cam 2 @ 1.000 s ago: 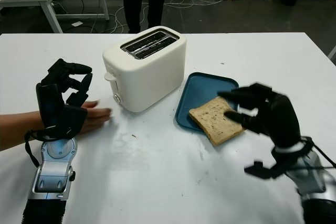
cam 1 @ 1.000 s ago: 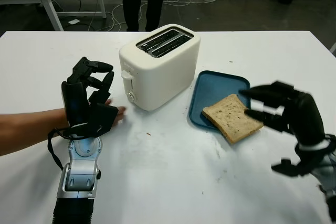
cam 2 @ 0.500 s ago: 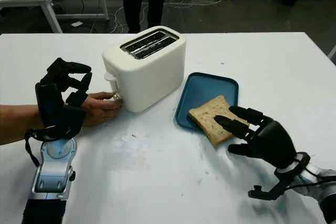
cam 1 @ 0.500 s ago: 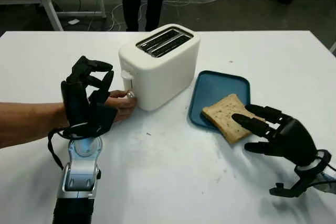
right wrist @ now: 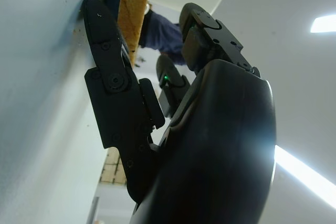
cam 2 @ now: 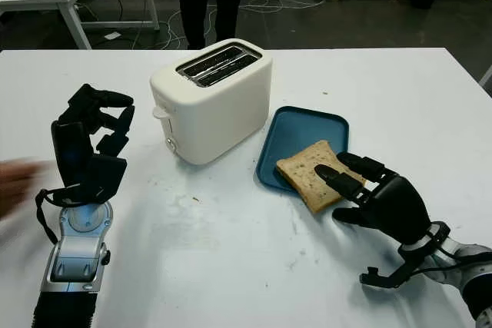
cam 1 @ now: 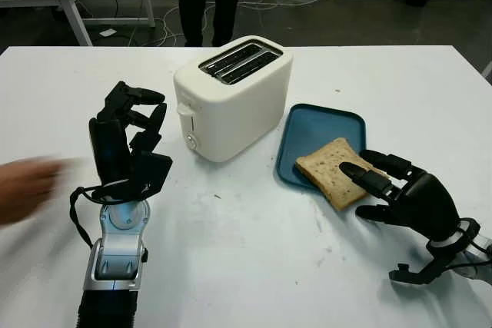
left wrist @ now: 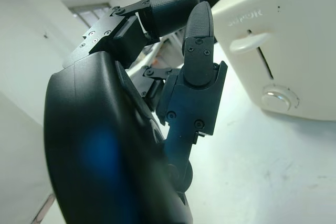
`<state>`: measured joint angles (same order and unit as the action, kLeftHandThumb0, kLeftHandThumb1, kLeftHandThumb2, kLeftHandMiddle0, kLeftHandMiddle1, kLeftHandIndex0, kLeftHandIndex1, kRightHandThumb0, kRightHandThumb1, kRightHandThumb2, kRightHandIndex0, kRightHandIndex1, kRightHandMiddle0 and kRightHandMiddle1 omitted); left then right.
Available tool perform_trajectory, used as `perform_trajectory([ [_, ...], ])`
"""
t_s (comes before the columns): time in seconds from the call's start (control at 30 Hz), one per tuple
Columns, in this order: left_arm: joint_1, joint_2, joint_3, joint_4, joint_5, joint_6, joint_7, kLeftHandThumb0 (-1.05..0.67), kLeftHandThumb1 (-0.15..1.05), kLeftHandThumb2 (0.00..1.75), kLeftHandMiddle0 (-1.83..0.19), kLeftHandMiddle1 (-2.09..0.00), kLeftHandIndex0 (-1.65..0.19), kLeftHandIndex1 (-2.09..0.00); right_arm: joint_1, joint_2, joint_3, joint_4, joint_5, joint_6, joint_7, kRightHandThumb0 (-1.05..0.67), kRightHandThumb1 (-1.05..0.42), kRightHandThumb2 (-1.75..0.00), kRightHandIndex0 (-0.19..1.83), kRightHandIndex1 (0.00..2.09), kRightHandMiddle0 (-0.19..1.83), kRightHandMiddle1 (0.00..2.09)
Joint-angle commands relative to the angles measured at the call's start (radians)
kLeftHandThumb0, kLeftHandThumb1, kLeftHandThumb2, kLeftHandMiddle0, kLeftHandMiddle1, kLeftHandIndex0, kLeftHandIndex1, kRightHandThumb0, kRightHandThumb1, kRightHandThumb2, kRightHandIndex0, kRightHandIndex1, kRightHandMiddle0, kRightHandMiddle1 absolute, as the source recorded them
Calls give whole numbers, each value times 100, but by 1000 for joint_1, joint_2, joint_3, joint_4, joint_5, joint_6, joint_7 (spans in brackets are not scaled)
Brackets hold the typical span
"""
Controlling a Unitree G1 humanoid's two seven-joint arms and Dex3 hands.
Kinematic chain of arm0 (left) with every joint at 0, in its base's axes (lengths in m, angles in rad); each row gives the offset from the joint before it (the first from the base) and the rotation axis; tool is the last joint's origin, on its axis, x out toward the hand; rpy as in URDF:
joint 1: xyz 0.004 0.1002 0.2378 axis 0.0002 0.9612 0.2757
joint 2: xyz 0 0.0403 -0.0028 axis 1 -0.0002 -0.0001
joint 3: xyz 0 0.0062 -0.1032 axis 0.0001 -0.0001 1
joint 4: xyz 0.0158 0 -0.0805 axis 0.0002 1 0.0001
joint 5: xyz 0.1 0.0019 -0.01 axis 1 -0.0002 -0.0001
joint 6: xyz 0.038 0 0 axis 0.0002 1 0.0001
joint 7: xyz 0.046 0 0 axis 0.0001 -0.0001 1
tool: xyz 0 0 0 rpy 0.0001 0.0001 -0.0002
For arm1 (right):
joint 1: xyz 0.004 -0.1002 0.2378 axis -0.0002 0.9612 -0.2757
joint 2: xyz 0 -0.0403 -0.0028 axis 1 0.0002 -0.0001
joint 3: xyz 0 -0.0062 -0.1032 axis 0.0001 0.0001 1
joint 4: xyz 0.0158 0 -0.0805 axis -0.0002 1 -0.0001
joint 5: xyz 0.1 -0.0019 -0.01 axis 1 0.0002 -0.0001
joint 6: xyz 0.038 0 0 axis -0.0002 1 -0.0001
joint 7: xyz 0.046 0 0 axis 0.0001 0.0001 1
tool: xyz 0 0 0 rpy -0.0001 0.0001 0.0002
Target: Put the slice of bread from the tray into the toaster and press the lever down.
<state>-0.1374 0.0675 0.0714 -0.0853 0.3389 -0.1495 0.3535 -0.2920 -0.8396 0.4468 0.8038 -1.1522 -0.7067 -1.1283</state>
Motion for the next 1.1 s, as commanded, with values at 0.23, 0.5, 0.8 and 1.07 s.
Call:
perform_trajectory([
  [0.23,-7,1,3,-13,-1,-15,4,-45,92,23,-70,-160,-64,-126,-29,18,87,28,-2,58,3,-58,-83,-1,59,3,47,2],
  [0.5,-5,0,6,-14,-12,-31,7,-43,92,22,-71,-162,-63,-127,-60,41,139,47,-3,65,-21,-56,-80,0,65,4,52,3],
  [0.8,-5,0,4,-15,-4,-32,20,-44,92,21,-71,-162,-64,-127,-86,54,183,59,-18,101,-32,-47,-84,-1,76,7,62,5],
  [1.07,4,-4,3,-32,-14,-28,16,-44,92,21,-72,-164,-64,-128,-85,48,199,18,-38,179,-9,-30,-91,-1,86,62,95,6],
])
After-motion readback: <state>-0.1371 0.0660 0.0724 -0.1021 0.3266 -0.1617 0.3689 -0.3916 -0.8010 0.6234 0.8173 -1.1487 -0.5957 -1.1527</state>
